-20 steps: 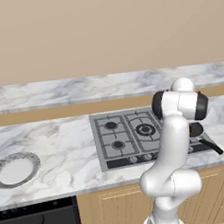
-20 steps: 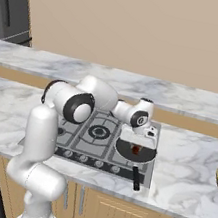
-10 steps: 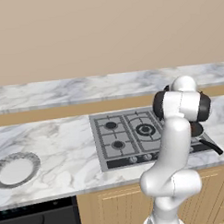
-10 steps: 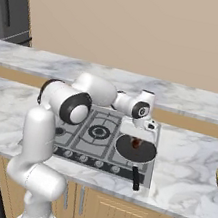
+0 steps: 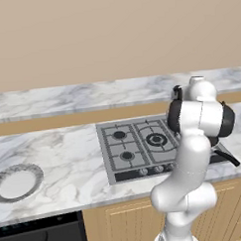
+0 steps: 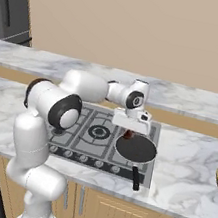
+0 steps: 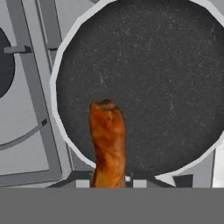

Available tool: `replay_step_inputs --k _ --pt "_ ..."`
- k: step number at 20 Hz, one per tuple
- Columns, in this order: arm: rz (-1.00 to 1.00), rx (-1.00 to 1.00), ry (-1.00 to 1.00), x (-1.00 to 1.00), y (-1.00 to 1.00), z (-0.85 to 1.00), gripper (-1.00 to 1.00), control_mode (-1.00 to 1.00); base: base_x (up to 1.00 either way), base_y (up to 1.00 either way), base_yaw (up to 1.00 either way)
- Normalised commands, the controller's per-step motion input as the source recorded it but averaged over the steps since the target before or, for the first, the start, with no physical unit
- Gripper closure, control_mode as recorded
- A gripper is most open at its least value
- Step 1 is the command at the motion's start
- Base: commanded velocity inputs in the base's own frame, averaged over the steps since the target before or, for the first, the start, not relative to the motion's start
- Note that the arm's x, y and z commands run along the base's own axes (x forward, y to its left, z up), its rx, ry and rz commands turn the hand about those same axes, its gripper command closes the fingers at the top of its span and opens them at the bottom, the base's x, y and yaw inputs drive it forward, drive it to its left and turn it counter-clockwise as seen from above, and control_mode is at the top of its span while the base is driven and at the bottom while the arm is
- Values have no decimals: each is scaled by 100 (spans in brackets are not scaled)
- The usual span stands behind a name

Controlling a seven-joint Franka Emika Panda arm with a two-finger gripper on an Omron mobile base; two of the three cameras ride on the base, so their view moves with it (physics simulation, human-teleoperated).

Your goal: Place the chicken drumstick on the plate and place the tomato on the same plate.

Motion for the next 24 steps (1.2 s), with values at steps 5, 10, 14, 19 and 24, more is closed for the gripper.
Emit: replay_step_inputs --k 5,10,14,19,24 --pt "3 0 0 -22 66 26 100 -100 0 0 0" --pt "6 -1 0 -21 75 20 100 -100 0 0 0" --pt "6 -5 0 -12 85 15 100 -100 0 0 0" --pt "6 -4 0 -10 86 12 100 -100 0 0 0" --pt "6 -1 0 -6 90 11 100 -100 0 0 0"
